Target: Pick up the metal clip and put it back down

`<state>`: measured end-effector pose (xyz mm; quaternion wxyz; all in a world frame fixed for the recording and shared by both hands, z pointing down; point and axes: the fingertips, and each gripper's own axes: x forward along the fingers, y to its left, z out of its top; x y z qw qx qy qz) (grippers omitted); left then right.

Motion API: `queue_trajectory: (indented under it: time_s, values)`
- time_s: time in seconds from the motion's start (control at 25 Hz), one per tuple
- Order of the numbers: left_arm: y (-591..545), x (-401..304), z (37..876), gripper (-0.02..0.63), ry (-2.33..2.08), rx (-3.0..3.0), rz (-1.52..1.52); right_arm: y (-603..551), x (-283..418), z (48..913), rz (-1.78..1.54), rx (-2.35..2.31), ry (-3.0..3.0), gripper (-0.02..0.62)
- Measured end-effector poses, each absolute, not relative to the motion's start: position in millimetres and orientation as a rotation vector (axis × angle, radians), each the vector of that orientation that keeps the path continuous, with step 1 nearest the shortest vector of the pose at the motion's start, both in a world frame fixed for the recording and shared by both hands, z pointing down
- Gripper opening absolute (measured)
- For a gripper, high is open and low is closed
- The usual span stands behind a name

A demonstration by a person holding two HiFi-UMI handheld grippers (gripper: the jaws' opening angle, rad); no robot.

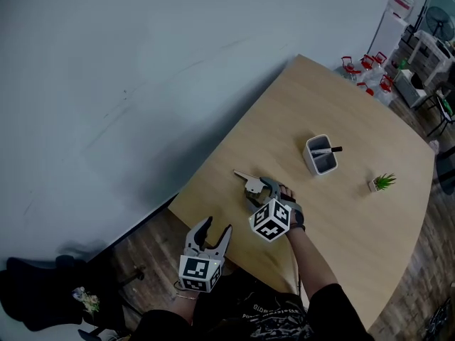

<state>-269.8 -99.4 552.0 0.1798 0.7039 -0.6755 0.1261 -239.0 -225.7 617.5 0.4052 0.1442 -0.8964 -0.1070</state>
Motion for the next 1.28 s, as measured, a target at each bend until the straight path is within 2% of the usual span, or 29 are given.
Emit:
queue_trajectory:
  time_s: [0.72,1.28]
  values:
    - [-101,-190,527,0.235,-1.699,2.271,0.248,-184,-122,498,0.004,0.852,-2.57,0.295]
    - [-98,-127,525,0.235,-1.451,2.504,0.306,-114,-14,509,0.122,1.215,-2.489,0.295]
